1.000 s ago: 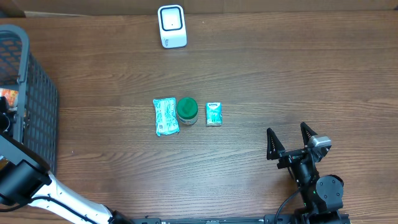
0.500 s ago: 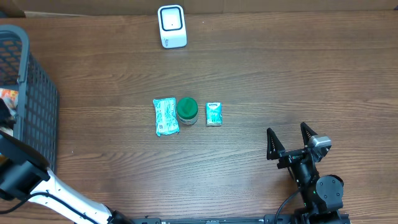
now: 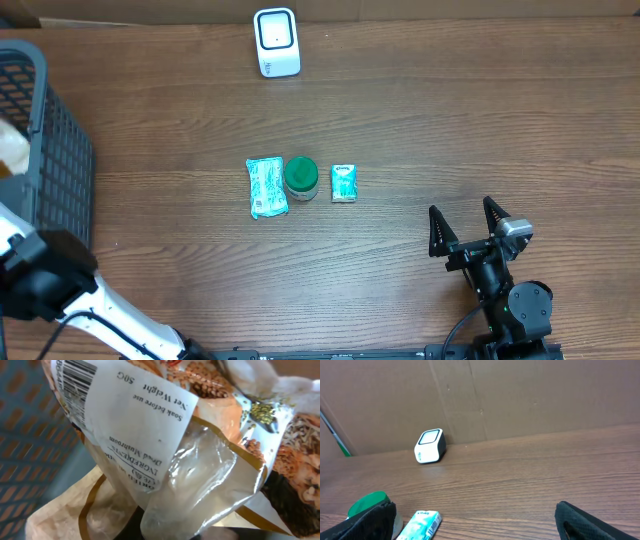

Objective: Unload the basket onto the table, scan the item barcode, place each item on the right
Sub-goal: 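Lower the left gripper onto the dried mushroom bag and grasp it, then lift the mushroom bag and carry it beside the wipes packet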

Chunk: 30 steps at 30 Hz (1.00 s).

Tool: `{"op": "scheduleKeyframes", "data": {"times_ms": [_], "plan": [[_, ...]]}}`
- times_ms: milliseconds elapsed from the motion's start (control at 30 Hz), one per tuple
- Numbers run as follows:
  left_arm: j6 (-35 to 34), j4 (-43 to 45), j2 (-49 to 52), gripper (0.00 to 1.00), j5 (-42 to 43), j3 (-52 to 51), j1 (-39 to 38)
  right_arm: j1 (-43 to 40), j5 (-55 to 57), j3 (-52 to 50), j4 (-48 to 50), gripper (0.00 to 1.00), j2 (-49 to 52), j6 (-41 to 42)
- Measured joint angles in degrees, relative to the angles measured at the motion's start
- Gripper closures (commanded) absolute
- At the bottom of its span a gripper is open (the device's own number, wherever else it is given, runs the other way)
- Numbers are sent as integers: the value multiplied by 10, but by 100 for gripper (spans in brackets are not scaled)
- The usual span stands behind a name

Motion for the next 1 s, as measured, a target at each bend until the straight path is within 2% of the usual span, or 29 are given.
{"op": "scheduleKeyframes", "data": {"times_ms": [300,533,700,1000], "plan": [[-44,12,-170,96,86,7,-56,0,0,0,0,0,0,0],[-62,-39,-263,96,114,22,-169,0,0,0,0,0,0,0],[-68,-109,-257,96,117,13,-268,0,0,0,0,0,0,0],[-103,-157,-160,95,97,-133,-392,0,0,0,0,0,0,0]]}}
